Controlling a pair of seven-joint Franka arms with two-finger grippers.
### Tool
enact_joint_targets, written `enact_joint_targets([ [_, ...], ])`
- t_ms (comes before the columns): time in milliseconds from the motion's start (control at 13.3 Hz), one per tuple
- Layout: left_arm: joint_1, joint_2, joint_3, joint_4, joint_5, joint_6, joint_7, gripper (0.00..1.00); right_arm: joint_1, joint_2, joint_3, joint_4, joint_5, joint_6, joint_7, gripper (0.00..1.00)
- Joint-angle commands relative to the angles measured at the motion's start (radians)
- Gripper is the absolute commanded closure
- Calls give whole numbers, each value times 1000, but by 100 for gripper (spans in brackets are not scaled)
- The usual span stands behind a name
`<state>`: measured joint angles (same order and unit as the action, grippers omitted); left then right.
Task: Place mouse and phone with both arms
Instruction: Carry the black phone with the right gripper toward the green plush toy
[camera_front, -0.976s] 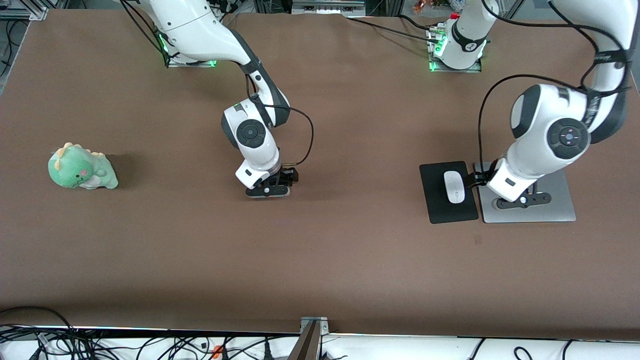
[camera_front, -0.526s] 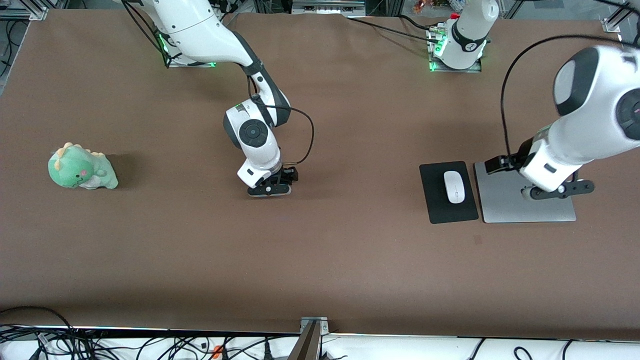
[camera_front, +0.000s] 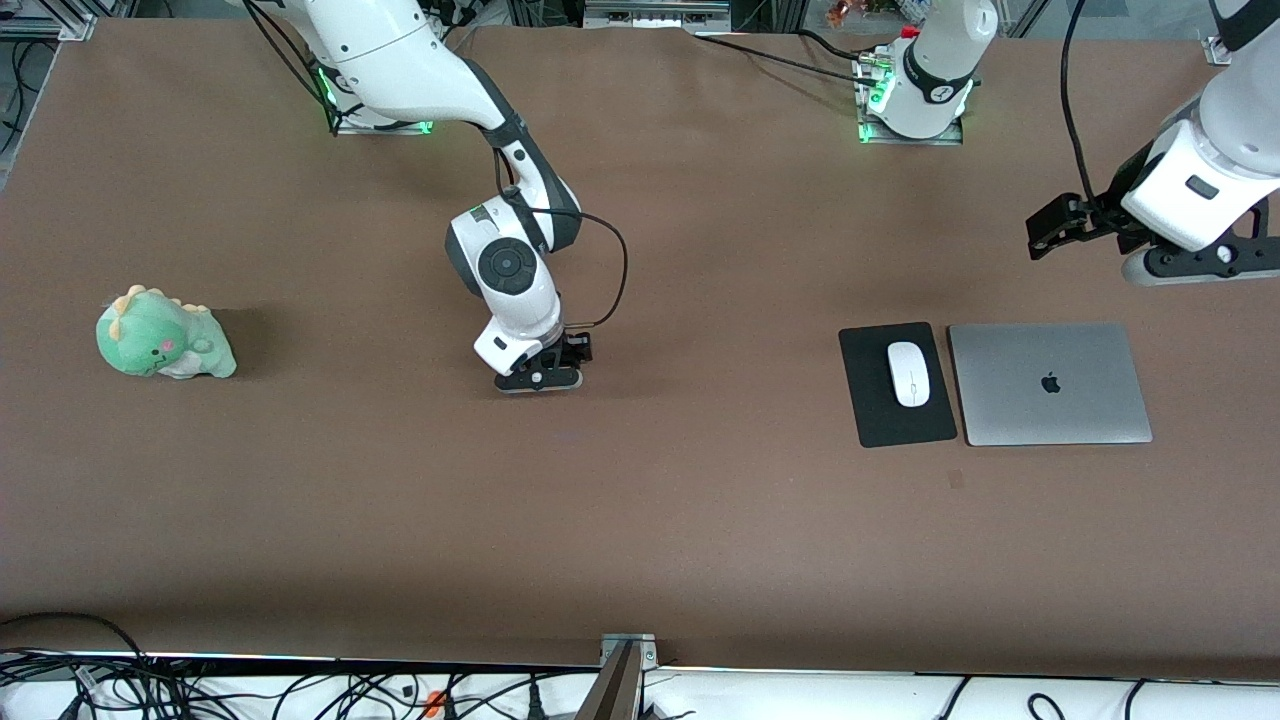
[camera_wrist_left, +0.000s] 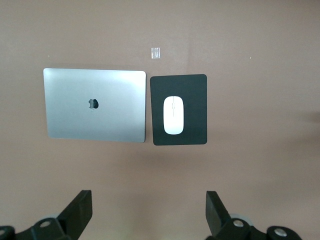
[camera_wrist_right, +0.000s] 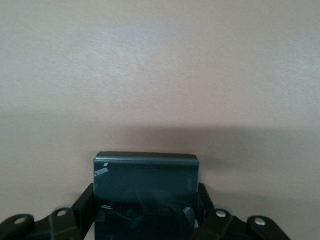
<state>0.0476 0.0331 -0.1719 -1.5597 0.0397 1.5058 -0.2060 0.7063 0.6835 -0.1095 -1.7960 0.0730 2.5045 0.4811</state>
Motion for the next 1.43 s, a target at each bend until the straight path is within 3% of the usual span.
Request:
enact_joint_targets([
  [0, -20, -7, 29, -16, -15, 1, 46, 0, -11, -42, -51, 20, -1, -122, -117, 61],
  [225, -52, -9, 93, -26, -18, 43, 126, 0, -105, -80, -67, 33, 8, -197, -284, 61],
  [526, -61, -13, 88, -17, -18, 31, 114, 0, -235, -169, -87, -34, 8, -256, -454, 62],
  [826, -52, -15, 89, -11, -15, 31, 126, 0, -405, -281, -93, -239, 10, -143, -623, 65],
  [1126, -58, -9, 89, 33, -6, 31, 112, 0, -519, -354, -93, -475, 10, 104, -723, 65],
  [1352, -52, 1, 95, 53, -18, 40, 119, 0, -600, -343, -95, -502, 10, 152, -820, 65],
])
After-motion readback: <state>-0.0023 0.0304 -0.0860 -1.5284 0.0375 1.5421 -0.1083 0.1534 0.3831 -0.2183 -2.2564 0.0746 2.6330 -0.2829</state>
